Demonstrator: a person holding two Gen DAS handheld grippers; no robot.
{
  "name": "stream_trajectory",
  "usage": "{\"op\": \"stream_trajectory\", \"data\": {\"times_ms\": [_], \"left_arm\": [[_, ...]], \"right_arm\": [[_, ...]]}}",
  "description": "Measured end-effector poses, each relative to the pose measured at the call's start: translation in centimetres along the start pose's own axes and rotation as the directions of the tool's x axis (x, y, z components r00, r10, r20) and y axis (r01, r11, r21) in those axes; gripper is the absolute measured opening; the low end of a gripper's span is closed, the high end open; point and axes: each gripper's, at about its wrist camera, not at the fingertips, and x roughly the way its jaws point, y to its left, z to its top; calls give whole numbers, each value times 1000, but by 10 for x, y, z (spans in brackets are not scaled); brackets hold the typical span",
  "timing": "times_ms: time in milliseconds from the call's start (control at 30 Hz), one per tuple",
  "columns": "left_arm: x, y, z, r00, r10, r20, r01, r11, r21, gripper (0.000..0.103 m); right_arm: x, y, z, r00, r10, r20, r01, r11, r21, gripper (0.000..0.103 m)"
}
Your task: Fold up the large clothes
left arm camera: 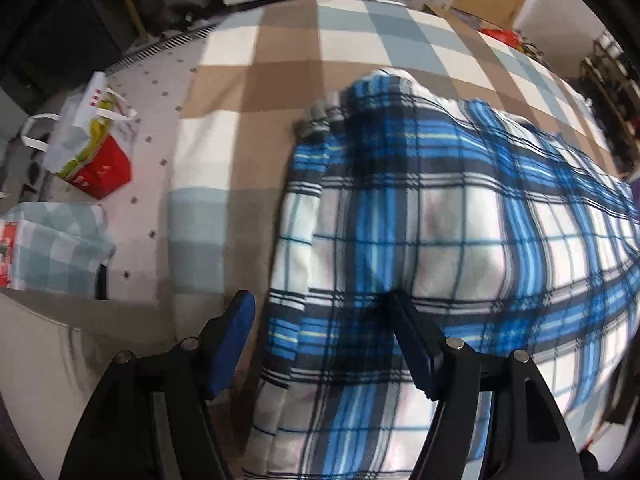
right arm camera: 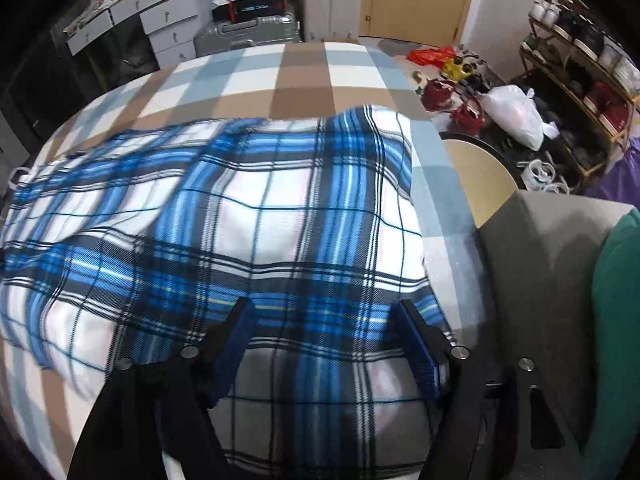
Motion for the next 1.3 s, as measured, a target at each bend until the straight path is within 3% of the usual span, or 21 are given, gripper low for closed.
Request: {"op": "stream_trajectory", "data": {"times_ms": [100,133,200,233,300,367,500,600,667,733,800,933,1000,1033,1067,1100,1167,1200,1233,1300], "left_arm": [[-12,1,-3,984,176,26,-176,984,-9,66],[-24,-2,-4,977,202,67,-203,979,-4,66],[-51,-12,-11,972,178,153,-182,983,11,66],[-65,-21,-15,972,152,180,-159,987,24,66],[-88,-43,-30,974,67,216,-84,994,69,66],[-100,-66,-50,971,-6,237,-24,992,124,66],[-99,-108,-86,968,-27,251,-46,959,281,66],[-86,-110,-100,966,-103,237,10,931,364,66],[-80,-115,-99,966,-49,255,-49,930,365,66],[-73,-120,-94,954,15,299,-135,913,384,66],[-68,-128,-93,945,68,319,-204,888,413,66],[-54,-137,-94,948,93,304,-239,838,491,66],[-52,-138,-94,938,124,325,-283,815,506,66],[-48,-141,-91,931,130,341,-302,798,521,65],[-47,-143,-94,927,136,350,-315,790,526,56],[-44,-145,-94,923,149,355,-330,779,533,37],[-34,-148,-93,911,203,360,-382,747,545,13],[-35,-147,-97,904,224,363,-400,739,541,7],[-32,-146,-97,900,239,365,-412,737,535,7],[-35,-141,-100,909,227,350,-389,765,514,2]], "right_arm": [[2,3,2,998,-57,31,58,998,-37,83],[1,5,3,996,-82,28,83,995,-54,82],[-15,13,5,982,-180,47,183,980,-73,81],[-23,16,5,984,-165,67,170,982,-78,81],[-57,26,-1,989,3,150,11,996,-91,79],[-83,30,-11,973,93,212,-81,995,-65,80],[-107,17,-45,945,207,255,-233,970,75,84],[-92,-8,-75,912,348,215,-398,876,273,84],[-71,-20,-87,866,470,169,-496,769,404,84],[-53,-31,-95,837,524,159,-524,681,511,84],[-46,-35,-98,822,539,184,-540,635,552,84],[-31,-39,-89,838,511,191,-505,597,623,84],[-26,-36,-78,879,452,152,-437,635,638,84],[-26,-35,-74,881,440,172,-440,633,637,84],[-27,-33,-70,883,431,189,-445,636,630,84],[-27,-31,-65,891,413,189,-434,650,624,84],[-23,-25,-60,911,379,159,-392,683,616,77],[-22,-24,-58,925,350,151,-365,701,613,54],[-23,-25,-56,935,319,154,-345,721,601,24],[-27,-28,-59,934,311,178,-355,735,577,16]]}}
